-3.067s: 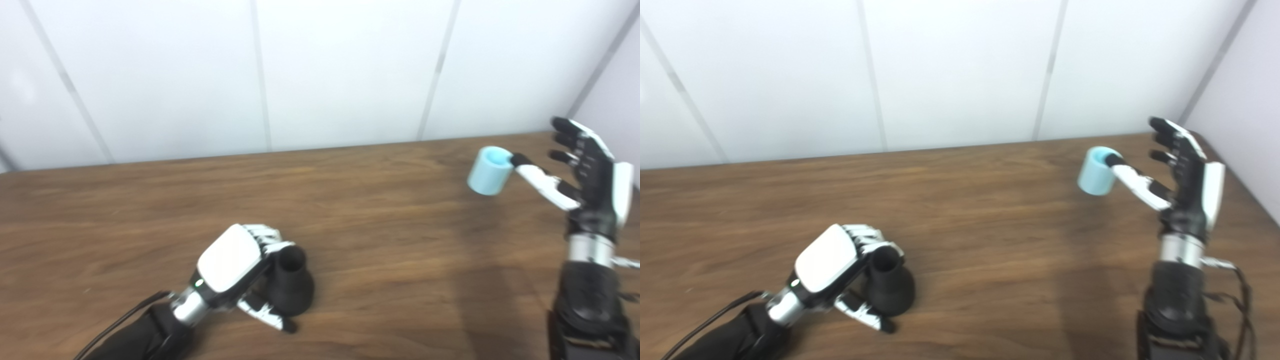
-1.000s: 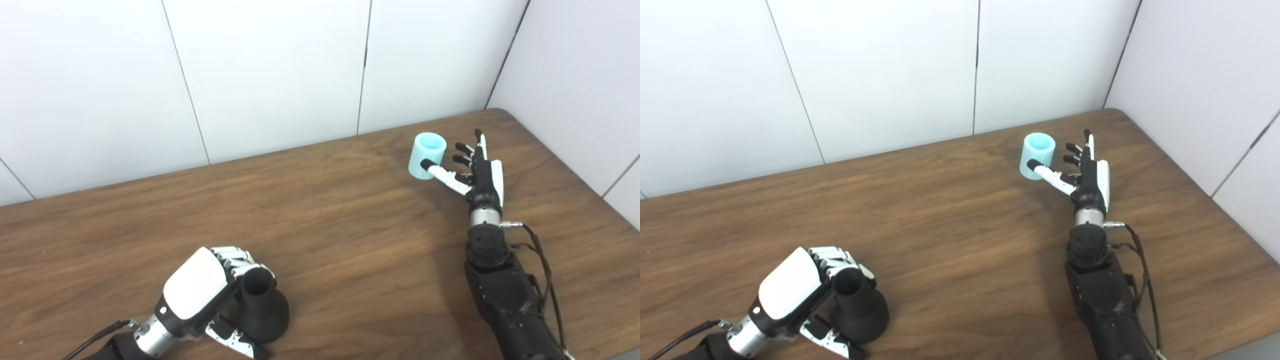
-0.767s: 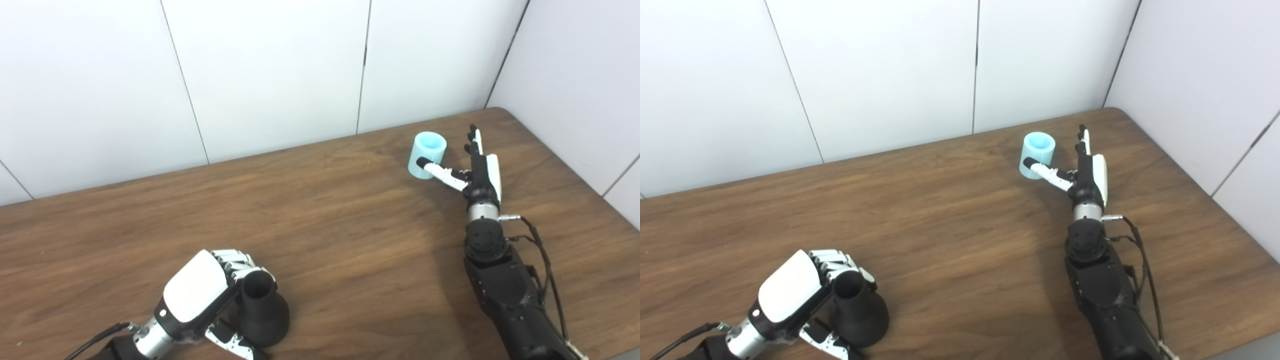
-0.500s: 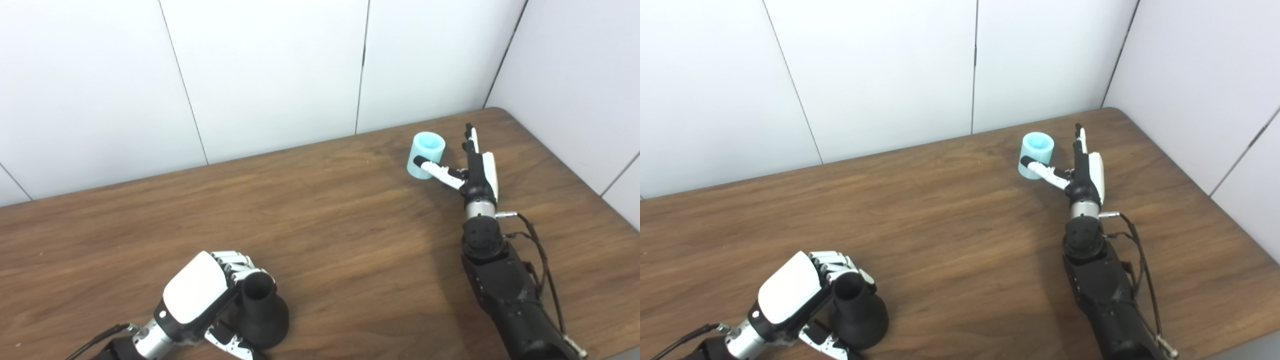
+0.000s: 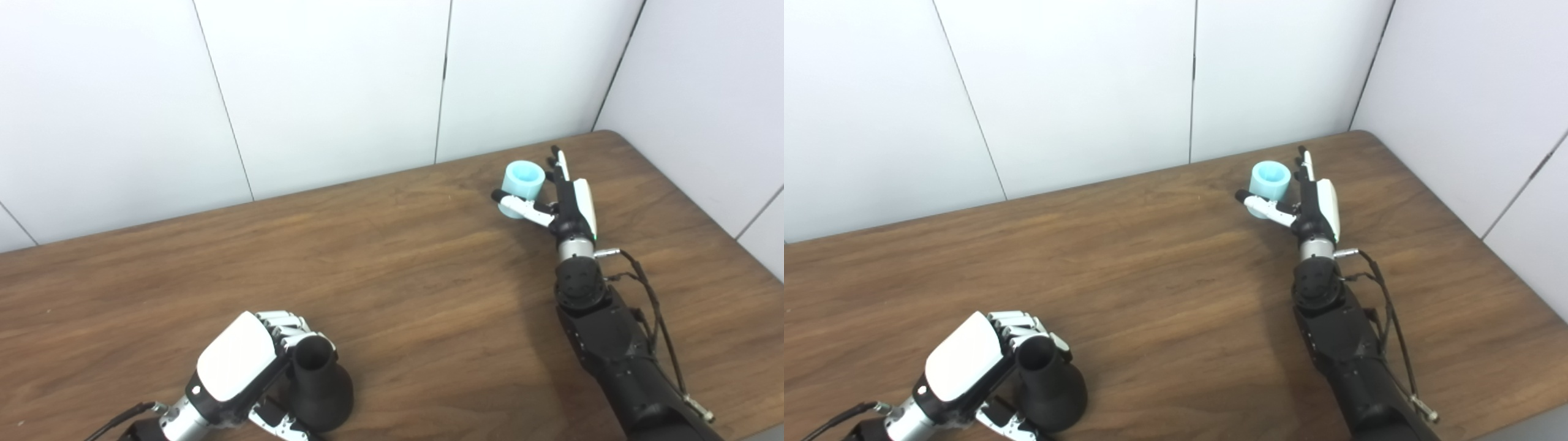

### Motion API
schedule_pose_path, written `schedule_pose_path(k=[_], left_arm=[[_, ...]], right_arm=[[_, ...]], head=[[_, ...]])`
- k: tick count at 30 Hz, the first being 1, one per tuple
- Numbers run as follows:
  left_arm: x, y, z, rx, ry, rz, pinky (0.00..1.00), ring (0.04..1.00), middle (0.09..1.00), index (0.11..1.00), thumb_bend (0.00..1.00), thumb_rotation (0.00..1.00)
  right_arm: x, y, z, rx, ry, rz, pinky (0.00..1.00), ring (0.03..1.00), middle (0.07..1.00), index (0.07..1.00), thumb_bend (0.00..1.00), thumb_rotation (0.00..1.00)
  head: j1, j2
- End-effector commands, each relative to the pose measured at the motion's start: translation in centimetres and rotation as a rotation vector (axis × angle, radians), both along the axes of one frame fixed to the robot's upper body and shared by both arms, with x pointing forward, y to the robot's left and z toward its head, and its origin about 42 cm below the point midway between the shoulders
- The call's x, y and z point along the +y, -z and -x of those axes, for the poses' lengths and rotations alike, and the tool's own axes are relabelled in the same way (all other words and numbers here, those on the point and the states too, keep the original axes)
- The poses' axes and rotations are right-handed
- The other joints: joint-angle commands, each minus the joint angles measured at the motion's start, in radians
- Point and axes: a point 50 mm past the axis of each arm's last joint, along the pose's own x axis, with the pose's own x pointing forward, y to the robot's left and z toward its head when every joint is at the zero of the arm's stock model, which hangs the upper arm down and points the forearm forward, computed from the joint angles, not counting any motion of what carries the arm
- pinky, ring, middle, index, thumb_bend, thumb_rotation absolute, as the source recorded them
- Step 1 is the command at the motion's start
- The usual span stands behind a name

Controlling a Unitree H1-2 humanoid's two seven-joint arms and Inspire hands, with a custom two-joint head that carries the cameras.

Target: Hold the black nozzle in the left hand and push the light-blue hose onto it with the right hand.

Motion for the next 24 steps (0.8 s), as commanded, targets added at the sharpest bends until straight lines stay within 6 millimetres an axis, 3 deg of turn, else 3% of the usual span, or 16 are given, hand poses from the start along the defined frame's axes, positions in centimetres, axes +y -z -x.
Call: schedule_pose_path(k=[1, 4, 8, 13, 14, 17, 19, 22, 24], left_arm=[[1.3, 7.8, 9.3, 0.303, -0.032, 0.012, 0.45, 0.517, 0.494, 0.473, 0.52, 0.0], [1.4, 7.8, 9.4, 0.31, -0.04, 0.013, 0.45, 0.518, 0.494, 0.473, 0.52, 0.0], [1.6, 7.7, 9.6, 0.313, -0.046, 0.018, 0.45, 0.517, 0.494, 0.473, 0.52, 0.0], [1.7, 7.7, 9.7, 0.316, -0.053, 0.02, 0.45, 0.517, 0.494, 0.472, 0.52, 0.0], [1.7, 7.7, 9.7, 0.317, -0.054, 0.022, 0.45, 0.516, 0.494, 0.472, 0.52, 0.0], [1.7, 7.7, 9.8, 0.317, -0.056, 0.026, 0.45, 0.515, 0.493, 0.473, 0.52, 0.0], [1.7, 7.7, 9.7, 0.32, -0.058, 0.027, 0.45, 0.515, 0.493, 0.474, 0.52, 0.0], [1.7, 7.7, 9.7, 0.32, -0.061, 0.029, 0.45, 0.515, 0.493, 0.473, 0.52, 0.0], [1.7, 7.7, 9.7, 0.321, -0.062, 0.031, 0.45, 0.515, 0.493, 0.473, 0.52, 0.0]], right_arm=[[1.9, -2.6, -2.7, -0.032, -0.117, 0.018, 0.79, 0.897, 0.948, 0.971, 1.0, 0.48], [2.2, -2.6, -3.0, -0.024, -0.13, 0.011, 0.73, 0.859, 0.909, 0.967, 1.0, 0.47], [2.7, -2.5, -3.2, -0.013, -0.143, 0.016, 0.8, 0.913, 0.956, 0.955, 1.0, 0.46], [2.9, -2.3, -3.3, -0.011, -0.149, 0.003, 0.73, 0.859, 0.917, 0.95, 1.0, 0.43], [2.9, -2.2, -3.3, -0.012, -0.148, -0.002, 0.7, 0.84, 0.9, 0.951, 1.0, 0.41], [2.9, -2.2, -3.3, -0.018, -0.136, -0.007, 0.48, 0.644, 0.726, 0.928, 1.0, 0.39], [2.9, -2.2, -3.2, -0.026, -0.123, -0.012, 0.41, 0.575, 0.665, 0.902, 1.0, 0.38], [2.9, -2.1, -3.1, -0.051, -0.103, -0.012, 0.59, 0.719, 0.769, 0.812, 1.0, 0.33], [3.0, -2.2, -3.0, -0.067, -0.093, -0.004, 0.64, 0.721, 0.742, 0.736, 0.99, 0.25]], head=[[-0.001, 0.0], [0.0, 0.001], [0.002, 0.004], [0.002, 0.004], [0.002, 0.004], [0.002, 0.004], [0.001, 0.005], [0.001, 0.006], [0.001, 0.007]])
